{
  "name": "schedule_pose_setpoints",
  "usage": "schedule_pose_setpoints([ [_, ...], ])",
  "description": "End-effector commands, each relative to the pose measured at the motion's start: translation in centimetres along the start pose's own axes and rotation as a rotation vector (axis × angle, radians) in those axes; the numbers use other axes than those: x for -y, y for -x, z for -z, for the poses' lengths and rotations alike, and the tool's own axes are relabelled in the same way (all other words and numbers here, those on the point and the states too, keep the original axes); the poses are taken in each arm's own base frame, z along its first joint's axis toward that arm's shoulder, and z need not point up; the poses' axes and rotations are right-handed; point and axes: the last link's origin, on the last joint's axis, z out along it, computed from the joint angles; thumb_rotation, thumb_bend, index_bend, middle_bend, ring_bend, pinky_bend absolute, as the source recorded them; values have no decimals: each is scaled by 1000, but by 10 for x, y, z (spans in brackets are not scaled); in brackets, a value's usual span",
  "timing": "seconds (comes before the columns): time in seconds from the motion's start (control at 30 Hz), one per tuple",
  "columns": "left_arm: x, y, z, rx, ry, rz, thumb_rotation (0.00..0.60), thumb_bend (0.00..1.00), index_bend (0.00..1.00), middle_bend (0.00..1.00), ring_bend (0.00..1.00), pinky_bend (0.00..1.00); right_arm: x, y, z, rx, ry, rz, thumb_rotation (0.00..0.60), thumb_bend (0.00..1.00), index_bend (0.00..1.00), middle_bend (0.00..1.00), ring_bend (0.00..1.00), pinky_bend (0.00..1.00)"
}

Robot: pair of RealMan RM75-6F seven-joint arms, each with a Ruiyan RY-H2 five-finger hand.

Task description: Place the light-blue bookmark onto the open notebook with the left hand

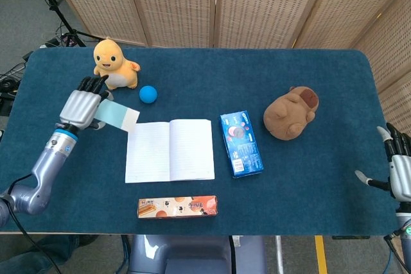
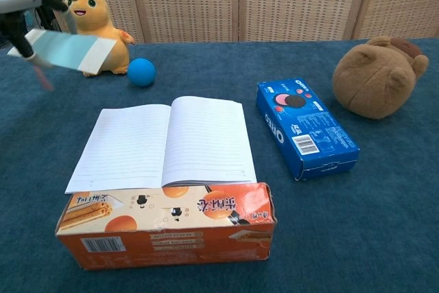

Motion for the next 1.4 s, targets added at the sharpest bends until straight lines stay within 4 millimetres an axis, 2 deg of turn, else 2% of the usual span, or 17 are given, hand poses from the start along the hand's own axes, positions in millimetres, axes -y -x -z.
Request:
schedule_pose_setpoints([
  [0.03, -38, -24, -10, -98, 119, -66, 600, 159, 628, 0, 0, 0, -2, -1, -1, -4, 9, -3, 600, 0, 0, 0, 0, 0],
  [0.13, -62, -26, -14, -134, 216, -150, 600, 157, 635, 0, 0, 0, -5, -2, -3, -7, 25, -7, 600, 0, 0, 0, 0, 0],
  [0.23, -76, -20, -16, -135, 285, -211, 600, 157, 638, 0, 0, 0, -8, -3, -4, -8, 39, -6, 600, 0, 0, 0, 0, 0],
  [0.3, -82, -14, -15, -126, 325, -248, 600, 157, 639, 0, 0, 0, -8, -3, -4, -8, 42, -3, 600, 0, 0, 0, 0, 0],
  [0.43, -98, 14, -10, -47, 438, -263, 600, 154, 640, 0, 0, 0, -14, -1, -5, -3, 69, 6, 600, 0, 0, 0, 0, 0],
  [0.6, -98, 31, -8, 3, 521, -315, 600, 159, 640, 0, 0, 0, -19, 1, -7, -4, 96, 17, 600, 0, 0, 0, 0, 0],
  [0.97, -84, 63, -12, 81, 724, -456, 600, 169, 639, 0, 0, 0, -20, 9, -10, -9, 143, 81, 600, 0, 0, 0, 0, 0],
  [1.1, -92, 71, -15, 75, 798, -468, 600, 169, 640, 0, 0, 0, -19, 10, -10, -13, 149, 89, 600, 0, 0, 0, 0, 0],
  [1.23, -104, 75, -20, 23, 889, -562, 600, 177, 640, 0, 0, 0, -19, 10, -12, -13, 152, 90, 600, 0, 0, 0, 0, 0],
  [1.4, -113, 80, -25, 13, 914, -565, 600, 176, 640, 0, 0, 0, -21, 10, -13, -11, 159, 87, 600, 0, 0, 0, 0, 0],
])
